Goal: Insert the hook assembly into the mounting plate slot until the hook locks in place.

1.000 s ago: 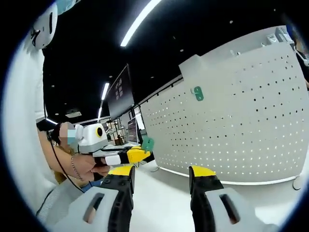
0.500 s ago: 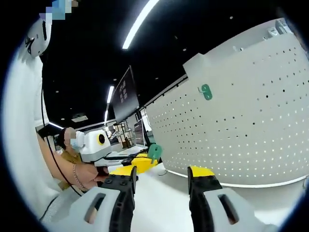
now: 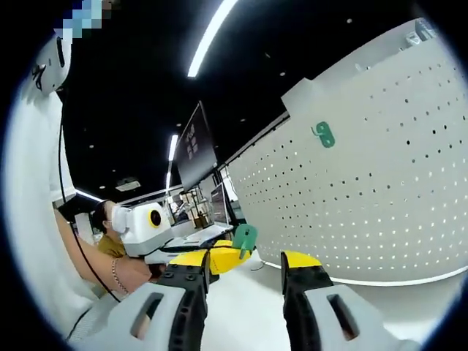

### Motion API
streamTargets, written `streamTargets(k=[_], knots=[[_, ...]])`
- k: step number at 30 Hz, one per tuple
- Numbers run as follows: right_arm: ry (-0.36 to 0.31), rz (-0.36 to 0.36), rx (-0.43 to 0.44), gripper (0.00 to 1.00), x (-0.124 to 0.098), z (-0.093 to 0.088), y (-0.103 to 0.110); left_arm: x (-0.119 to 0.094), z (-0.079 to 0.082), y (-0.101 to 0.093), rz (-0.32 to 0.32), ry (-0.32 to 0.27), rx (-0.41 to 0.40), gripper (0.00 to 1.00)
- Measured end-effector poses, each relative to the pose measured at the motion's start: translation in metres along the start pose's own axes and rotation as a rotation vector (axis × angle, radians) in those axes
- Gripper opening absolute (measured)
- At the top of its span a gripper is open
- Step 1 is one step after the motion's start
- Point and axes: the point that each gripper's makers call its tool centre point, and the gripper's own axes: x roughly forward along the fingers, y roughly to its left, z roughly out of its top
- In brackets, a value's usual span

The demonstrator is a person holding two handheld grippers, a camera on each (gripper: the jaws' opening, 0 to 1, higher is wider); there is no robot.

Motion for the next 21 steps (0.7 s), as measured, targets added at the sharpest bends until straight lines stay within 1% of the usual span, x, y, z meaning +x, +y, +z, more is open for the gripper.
streamTargets(k=[8,14,21], knots=[[-0.012,0.005,0.033,0.33,0.011,-0.001,0.000,0.002,0.001,0.001,0.000,0.000,0.003,0.02],[-0.025,-0.016,0.071,0.30,0.014,-0.003,-0.004,0.003,0.004,0.001,-0.002,-0.001,0.009,0.02],[-0.043,-0.011,0.100,0.26,0.022,0.001,-0.003,0.004,0.005,0.000,-0.002,0.000,0.014,0.02]])
